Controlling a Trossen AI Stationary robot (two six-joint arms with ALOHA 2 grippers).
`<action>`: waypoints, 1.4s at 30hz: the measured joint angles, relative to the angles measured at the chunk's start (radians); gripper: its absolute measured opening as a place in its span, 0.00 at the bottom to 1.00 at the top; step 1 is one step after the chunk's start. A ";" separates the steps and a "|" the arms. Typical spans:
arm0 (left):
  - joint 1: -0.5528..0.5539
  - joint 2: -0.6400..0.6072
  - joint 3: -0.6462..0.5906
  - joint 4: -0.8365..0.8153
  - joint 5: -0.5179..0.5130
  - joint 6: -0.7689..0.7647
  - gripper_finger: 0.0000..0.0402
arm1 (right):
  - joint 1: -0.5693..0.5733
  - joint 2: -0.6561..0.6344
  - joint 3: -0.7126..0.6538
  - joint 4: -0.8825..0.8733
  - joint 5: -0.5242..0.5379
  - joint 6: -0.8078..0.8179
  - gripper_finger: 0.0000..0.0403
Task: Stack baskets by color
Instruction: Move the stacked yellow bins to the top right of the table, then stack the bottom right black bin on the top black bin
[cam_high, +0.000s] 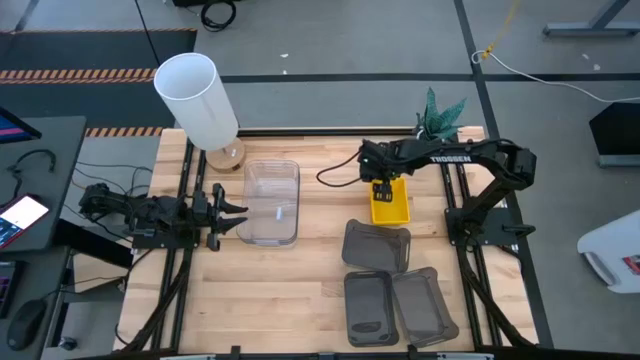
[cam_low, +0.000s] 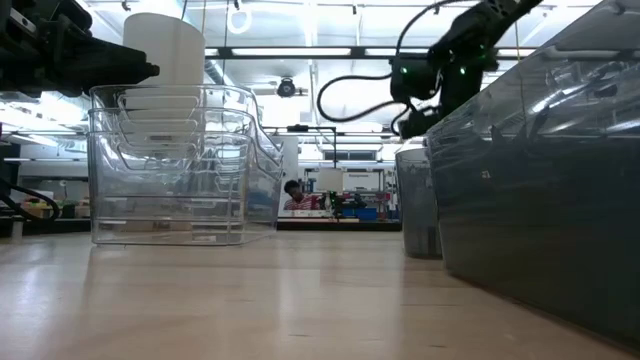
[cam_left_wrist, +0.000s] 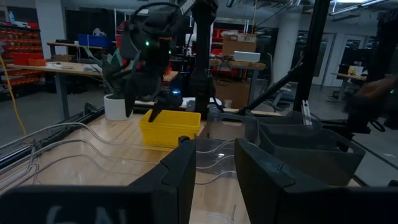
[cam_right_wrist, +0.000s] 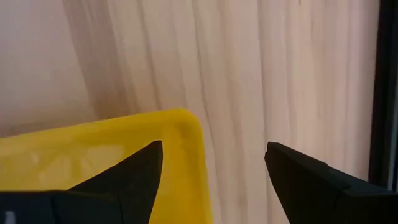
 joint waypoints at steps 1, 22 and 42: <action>0.000 0.000 0.000 0.000 0.000 0.000 0.29 | 0.000 0.000 -0.017 0.030 0.019 -0.011 0.72; 0.000 0.000 0.000 0.000 0.000 0.000 0.29 | -0.057 0.000 -0.091 0.836 0.552 -0.374 0.71; 0.000 0.000 0.000 0.000 0.000 0.000 0.29 | 0.257 0.000 0.178 0.013 0.101 0.135 0.66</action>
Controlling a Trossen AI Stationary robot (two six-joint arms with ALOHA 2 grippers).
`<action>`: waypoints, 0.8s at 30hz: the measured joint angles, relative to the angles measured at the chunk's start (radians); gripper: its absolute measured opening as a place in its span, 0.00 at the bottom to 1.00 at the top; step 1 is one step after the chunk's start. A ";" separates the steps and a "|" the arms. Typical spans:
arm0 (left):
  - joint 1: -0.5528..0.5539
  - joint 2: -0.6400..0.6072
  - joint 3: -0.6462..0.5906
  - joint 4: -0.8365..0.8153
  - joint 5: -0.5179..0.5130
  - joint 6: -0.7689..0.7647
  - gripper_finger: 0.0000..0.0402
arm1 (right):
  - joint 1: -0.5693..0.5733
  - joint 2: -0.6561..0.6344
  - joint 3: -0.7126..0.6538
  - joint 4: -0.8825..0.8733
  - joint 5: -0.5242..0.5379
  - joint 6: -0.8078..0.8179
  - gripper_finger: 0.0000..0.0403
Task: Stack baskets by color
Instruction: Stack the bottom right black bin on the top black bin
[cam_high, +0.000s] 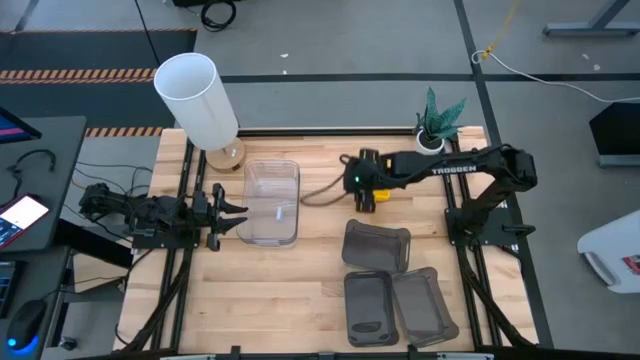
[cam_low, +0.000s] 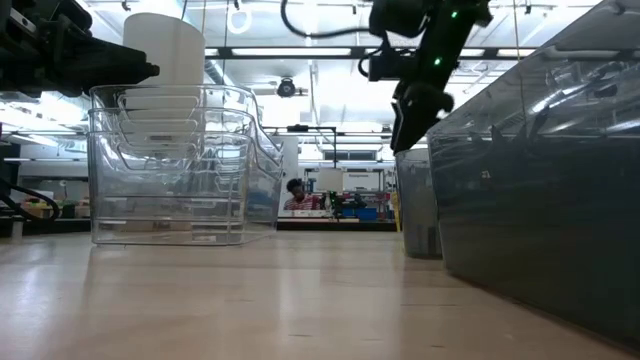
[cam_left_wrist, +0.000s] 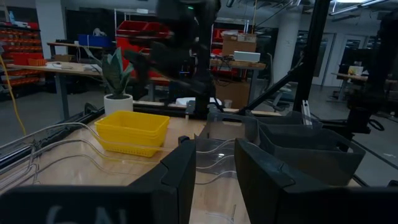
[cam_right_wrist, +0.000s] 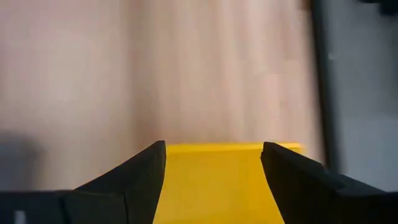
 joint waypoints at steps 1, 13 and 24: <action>0.000 0.000 0.000 0.000 0.000 0.000 0.29 | 0.023 0.000 0.000 -0.011 -0.016 0.025 0.66; 0.000 0.000 0.000 0.000 0.000 0.000 0.29 | 0.251 0.000 0.073 -0.252 -0.154 0.372 0.60; 0.000 0.000 0.000 0.000 0.000 0.000 0.29 | 0.491 -0.001 0.155 -0.487 -0.289 0.759 0.55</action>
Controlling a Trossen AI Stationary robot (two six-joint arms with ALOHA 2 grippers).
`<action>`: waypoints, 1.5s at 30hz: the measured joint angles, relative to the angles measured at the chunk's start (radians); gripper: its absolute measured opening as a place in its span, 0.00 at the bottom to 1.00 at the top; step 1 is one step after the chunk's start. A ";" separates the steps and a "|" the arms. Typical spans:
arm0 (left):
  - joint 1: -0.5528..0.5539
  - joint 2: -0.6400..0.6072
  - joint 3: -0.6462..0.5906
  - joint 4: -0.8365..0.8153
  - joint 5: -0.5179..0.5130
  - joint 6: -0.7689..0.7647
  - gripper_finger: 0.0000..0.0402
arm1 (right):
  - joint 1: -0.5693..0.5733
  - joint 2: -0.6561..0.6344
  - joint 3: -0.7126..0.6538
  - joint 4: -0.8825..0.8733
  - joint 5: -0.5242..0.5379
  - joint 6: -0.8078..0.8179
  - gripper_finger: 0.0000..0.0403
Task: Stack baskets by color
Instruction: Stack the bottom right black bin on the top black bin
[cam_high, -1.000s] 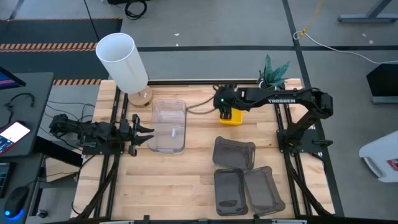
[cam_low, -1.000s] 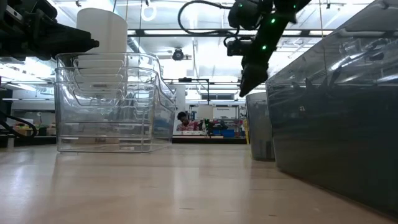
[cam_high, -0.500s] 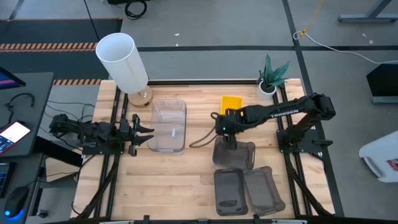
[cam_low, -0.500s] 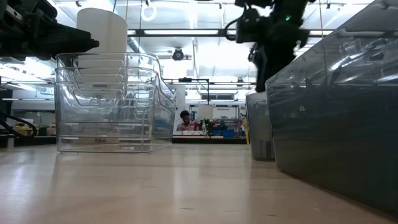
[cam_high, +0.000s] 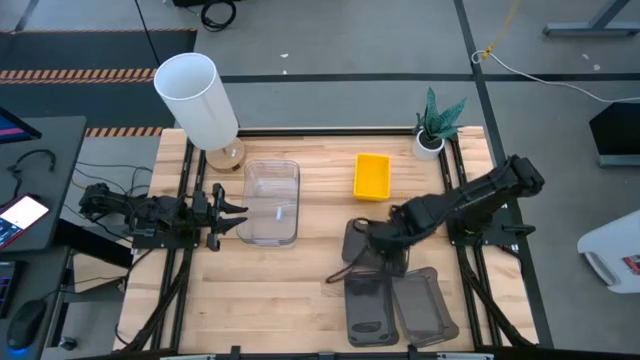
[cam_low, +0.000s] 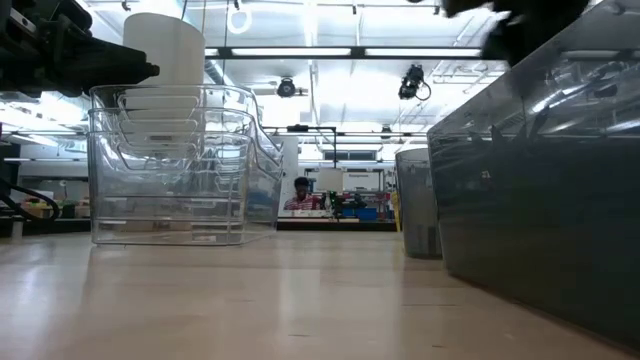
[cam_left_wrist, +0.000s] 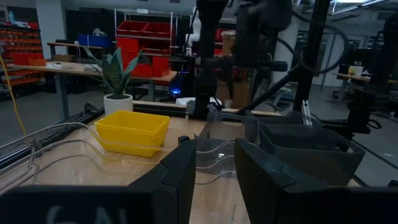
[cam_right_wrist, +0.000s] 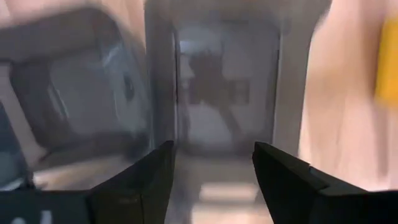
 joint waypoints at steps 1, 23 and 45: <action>0.000 0.000 0.000 0.000 0.000 0.000 0.29 | 0.018 0.000 0.000 -0.031 -0.013 0.043 0.54; 0.000 0.000 0.000 0.000 0.000 0.000 0.29 | 0.231 0.001 -0.236 -0.010 -0.156 0.313 0.53; 0.000 0.000 0.000 0.000 0.000 0.000 0.29 | 0.234 0.001 -0.430 0.165 -0.181 0.199 0.15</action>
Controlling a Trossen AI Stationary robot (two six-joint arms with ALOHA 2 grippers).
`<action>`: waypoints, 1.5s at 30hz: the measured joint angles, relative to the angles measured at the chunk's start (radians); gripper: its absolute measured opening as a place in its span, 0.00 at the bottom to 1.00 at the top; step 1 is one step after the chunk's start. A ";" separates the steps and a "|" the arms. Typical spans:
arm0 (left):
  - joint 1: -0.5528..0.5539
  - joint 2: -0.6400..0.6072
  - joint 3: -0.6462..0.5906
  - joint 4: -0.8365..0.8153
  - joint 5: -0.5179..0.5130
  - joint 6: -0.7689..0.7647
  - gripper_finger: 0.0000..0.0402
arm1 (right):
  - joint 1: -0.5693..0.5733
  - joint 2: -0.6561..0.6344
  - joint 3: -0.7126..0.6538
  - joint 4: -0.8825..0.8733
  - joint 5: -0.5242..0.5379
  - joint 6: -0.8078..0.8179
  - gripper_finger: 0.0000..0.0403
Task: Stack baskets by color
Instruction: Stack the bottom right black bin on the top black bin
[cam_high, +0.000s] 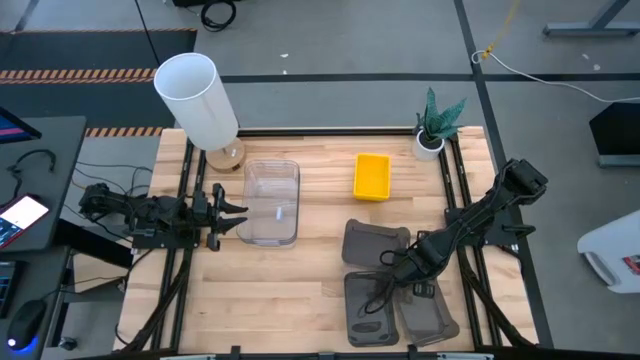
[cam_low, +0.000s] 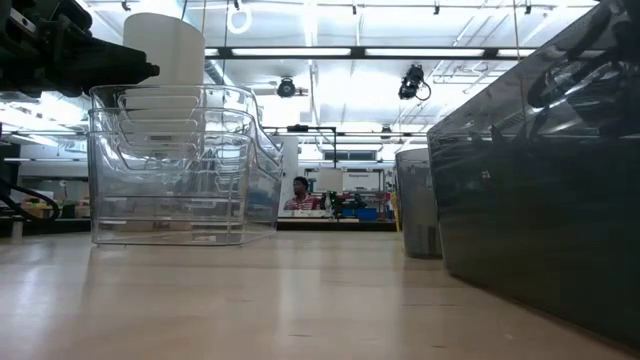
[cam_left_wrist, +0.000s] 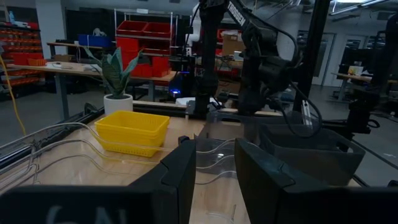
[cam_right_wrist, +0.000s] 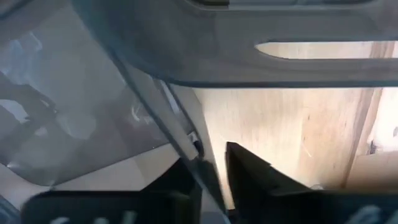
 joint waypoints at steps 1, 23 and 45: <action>0.000 0.000 0.000 0.000 0.000 0.000 0.29 | 0.000 0.000 0.000 0.000 -0.002 -0.009 0.12; 0.000 0.000 0.000 0.000 0.000 0.000 0.29 | 0.000 -0.044 0.132 -0.211 -0.013 -0.071 0.02; 0.000 0.000 0.000 0.000 0.000 0.000 0.29 | -0.062 -0.129 0.425 -0.485 0.135 0.170 0.02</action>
